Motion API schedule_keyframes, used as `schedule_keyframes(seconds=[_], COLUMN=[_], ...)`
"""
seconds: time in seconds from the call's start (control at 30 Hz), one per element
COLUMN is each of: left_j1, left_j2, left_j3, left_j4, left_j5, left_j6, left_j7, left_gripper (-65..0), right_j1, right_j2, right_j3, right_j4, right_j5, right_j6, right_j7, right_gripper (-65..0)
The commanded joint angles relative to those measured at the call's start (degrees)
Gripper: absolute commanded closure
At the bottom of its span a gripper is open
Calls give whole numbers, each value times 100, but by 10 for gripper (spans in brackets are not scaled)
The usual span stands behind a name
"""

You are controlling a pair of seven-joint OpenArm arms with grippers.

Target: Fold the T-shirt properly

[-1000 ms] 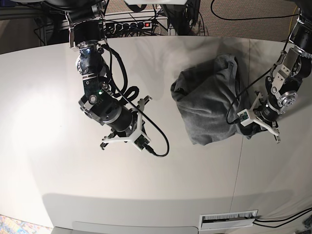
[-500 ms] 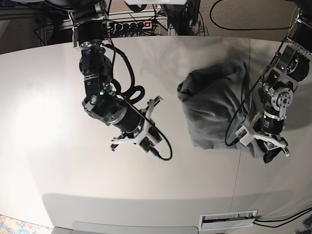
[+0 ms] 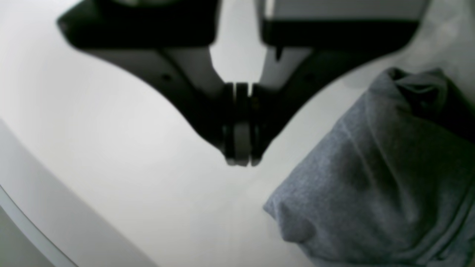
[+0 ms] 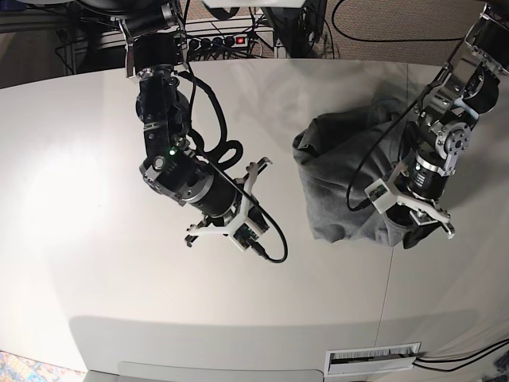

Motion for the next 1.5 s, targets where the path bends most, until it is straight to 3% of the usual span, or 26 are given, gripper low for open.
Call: schedule_keyframes(seconds=[0.0,0.17,0.37,0.47,0.67,0.83,0.93,1.07,1.17,1.27,1.4,1.47], left_j1=[-125,-450,-903,-907,-894,-752,-518,-83,76,168,374,544], left_j2=[-96,-98,-140,-304,-570,-588,-586,-586,-553,-444,-343,-271], left_j3=[-68,-68,-68,-68,-68,-68,-68,-68,-68,-68,-68,-68], left_j4=[-133,-1357,-2363,-2284,-1523,-1036,-520,490,994,1132,1137,1137], left_j5=[55,42,44,61,101,98,-376,-1427,-1991,-2184,-2734,-2813], left_j6=[127,127,129,155,363,365,365,358,282,81,-522,-789], left_j7=[-131,-544,-573,-466,437,560,625,621,627,649,686,719], left_gripper=[-219,-218,-219,-219,-217,-215,-174,-56,-28,-21,-24,-67], right_j1=[125,125,125,125,127,127,127,129,129,129,129,133], right_j2=[-26,-28,-28,-28,-28,-26,-26,-28,-28,-26,-24,-24], right_j3=[11,11,11,11,11,11,11,11,13,17,17,17], right_j4=[96,96,96,96,96,96,96,96,96,96,96,96], right_j5=[74,74,74,74,70,70,66,-227,-487,-671,-1036,-1241], right_j6=[-22,-20,-20,-20,-20,-20,-20,-22,-24,-68,-483,-621], right_j7=[116,57,59,63,81,81,90,216,236,184,151,175], right_gripper=[0,0,0,0,0,0,0,0,0,0,0,0])
